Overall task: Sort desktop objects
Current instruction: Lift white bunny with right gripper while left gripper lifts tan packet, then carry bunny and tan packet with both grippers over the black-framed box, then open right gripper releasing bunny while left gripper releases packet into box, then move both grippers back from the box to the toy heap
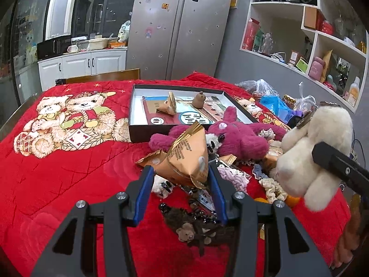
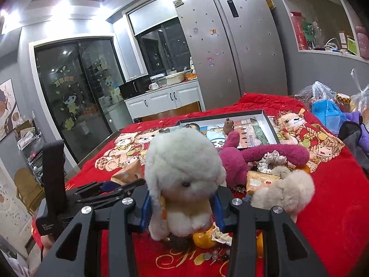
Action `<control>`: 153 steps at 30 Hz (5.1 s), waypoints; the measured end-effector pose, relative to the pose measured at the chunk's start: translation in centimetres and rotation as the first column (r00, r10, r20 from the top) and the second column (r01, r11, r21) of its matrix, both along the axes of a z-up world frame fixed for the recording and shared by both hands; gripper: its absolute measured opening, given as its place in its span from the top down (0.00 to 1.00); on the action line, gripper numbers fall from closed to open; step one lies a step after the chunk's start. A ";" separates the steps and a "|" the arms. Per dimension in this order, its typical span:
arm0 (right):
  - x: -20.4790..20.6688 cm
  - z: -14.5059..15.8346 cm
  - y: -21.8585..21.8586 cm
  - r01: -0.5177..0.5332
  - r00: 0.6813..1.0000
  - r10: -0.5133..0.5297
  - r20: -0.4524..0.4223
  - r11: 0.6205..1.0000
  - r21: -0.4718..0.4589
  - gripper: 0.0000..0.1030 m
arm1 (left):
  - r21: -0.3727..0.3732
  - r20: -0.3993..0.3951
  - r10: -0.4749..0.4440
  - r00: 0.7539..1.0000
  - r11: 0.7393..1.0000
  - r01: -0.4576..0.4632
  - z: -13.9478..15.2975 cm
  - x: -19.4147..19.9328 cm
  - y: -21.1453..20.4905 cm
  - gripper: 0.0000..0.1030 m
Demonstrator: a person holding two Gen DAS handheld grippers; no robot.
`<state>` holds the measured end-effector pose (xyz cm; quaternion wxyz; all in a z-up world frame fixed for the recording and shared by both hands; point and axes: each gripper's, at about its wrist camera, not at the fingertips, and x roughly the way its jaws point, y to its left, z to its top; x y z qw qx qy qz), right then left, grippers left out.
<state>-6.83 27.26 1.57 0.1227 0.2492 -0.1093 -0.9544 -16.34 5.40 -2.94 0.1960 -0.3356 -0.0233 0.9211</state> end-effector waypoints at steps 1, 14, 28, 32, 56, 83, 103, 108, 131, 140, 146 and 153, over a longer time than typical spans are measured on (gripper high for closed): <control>0.2 0.1 -0.1 0.000 1.000 0.000 -0.003 1.000 0.004 0.59 | -0.003 -0.001 -0.005 1.000 1.000 0.005 0.2 0.0 0.2 0.53; -0.6 0.3 -0.7 -0.015 1.000 0.015 0.013 1.000 -0.008 0.59 | -0.026 0.017 -0.005 1.000 1.000 0.005 2.1 -1.0 0.2 0.53; -3.6 4.2 0.3 0.019 1.000 -0.019 -0.010 1.000 -0.018 0.59 | -0.067 -0.017 -0.032 0.999 0.997 0.030 6.7 -5.0 2.1 0.53; -5.5 6.2 0.7 0.032 0.999 -0.032 -0.022 0.999 -0.004 0.59 | -0.092 -0.009 -0.008 1.000 0.996 0.007 7.6 -7.3 3.2 0.53; -24.7 6.2 5.2 0.011 0.994 -0.011 0.108 1.000 0.007 0.59 | -0.133 0.106 0.110 0.988 0.986 -0.096 4.7 -23.1 6.5 0.53; -29.1 -1.6 4.1 -0.009 0.954 -0.021 0.298 0.995 0.096 0.59 | -0.207 0.181 0.013 0.983 0.978 0.025 -2.1 -25.3 9.0 0.53; -29.5 -2.4 3.7 -0.006 0.940 -0.037 0.339 0.992 0.126 0.59 | -0.222 0.210 -0.008 0.978 0.973 0.055 -2.6 -25.4 9.3 0.52; -29.6 -2.3 3.9 -0.006 0.936 -0.031 0.351 0.995 0.104 0.53 | -0.212 0.228 -0.003 0.974 0.976 0.053 -2.5 -25.5 9.1 0.27; -28.2 1.0 5.4 0.018 0.964 -0.029 0.263 0.999 0.044 0.25 | -0.218 0.192 0.043 0.980 0.976 0.000 -1.3 -25.7 8.1 0.22; -28.1 1.0 5.5 0.014 0.963 -0.024 0.267 0.999 0.042 0.25 | -0.211 0.183 0.057 0.981 0.977 -0.017 -0.7 -25.5 7.6 0.22; -27.9 1.4 5.6 0.008 0.965 -0.016 0.262 0.999 0.033 0.25 | -0.180 0.190 0.050 0.981 0.984 -0.015 0.6 -25.1 7.1 0.22; -25.3 4.8 5.8 0.011 0.980 -0.007 0.201 1.000 -0.020 0.25 | -0.149 0.129 0.019 0.992 0.989 0.000 4.4 -22.3 7.1 0.22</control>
